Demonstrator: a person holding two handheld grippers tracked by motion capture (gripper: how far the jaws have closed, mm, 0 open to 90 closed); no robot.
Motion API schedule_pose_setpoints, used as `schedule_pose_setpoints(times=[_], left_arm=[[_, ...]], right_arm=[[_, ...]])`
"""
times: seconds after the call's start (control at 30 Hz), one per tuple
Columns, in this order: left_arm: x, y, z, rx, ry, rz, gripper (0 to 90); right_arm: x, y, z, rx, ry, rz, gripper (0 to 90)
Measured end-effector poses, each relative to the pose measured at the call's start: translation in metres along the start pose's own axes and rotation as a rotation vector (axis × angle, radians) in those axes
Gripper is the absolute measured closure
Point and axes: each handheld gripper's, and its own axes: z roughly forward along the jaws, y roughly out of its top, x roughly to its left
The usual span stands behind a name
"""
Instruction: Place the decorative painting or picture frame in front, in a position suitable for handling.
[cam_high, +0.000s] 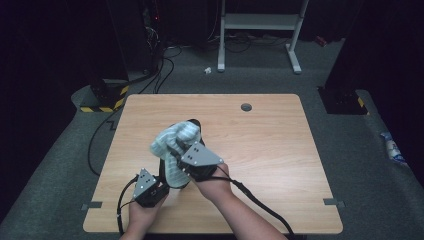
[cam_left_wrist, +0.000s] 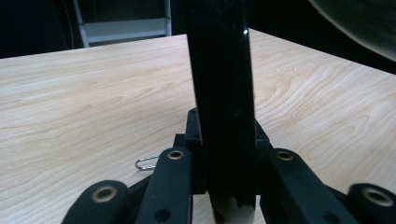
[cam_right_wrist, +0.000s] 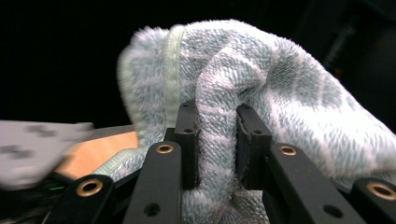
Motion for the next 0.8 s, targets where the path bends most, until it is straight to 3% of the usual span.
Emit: schedule_pose_setpoints(times=[0.13, 0.2, 0.33, 0.5, 0.6, 0.7, 0.8], left_arm=[[-0.001, 0.000, 0.000, 0.000, -0.005, -0.004, 78.2], [-0.001, 0.000, 0.000, 0.000, -0.007, -0.010, 78.3], [-0.001, -0.001, 0.000, -0.004, -0.006, -0.015, 78.5], [-0.003, -0.001, 0.000, -0.005, 0.000, -0.008, 78.3], [-0.004, -0.001, 0.000, -0.006, 0.004, -0.005, 78.1], [-0.005, -0.001, 0.000, -0.006, 0.005, -0.001, 78.1], [-0.007, -0.001, 0.001, -0.004, 0.007, 0.002, 78.0]], right_arm=[[0.012, 0.002, -0.001, -0.011, 0.017, -0.031, 73.0], [0.004, 0.001, 0.001, -0.011, 0.012, -0.001, 73.0], [-0.022, -0.004, 0.004, 0.002, -0.043, 0.041, 73.2], [-0.058, -0.015, 0.009, 0.059, -0.131, 0.090, 73.1], [-0.071, -0.021, 0.011, 0.090, -0.163, 0.106, 73.1], [-0.067, -0.021, 0.009, 0.092, -0.160, 0.093, 73.2], [-0.047, -0.014, 0.004, 0.060, -0.122, 0.049, 73.2]])
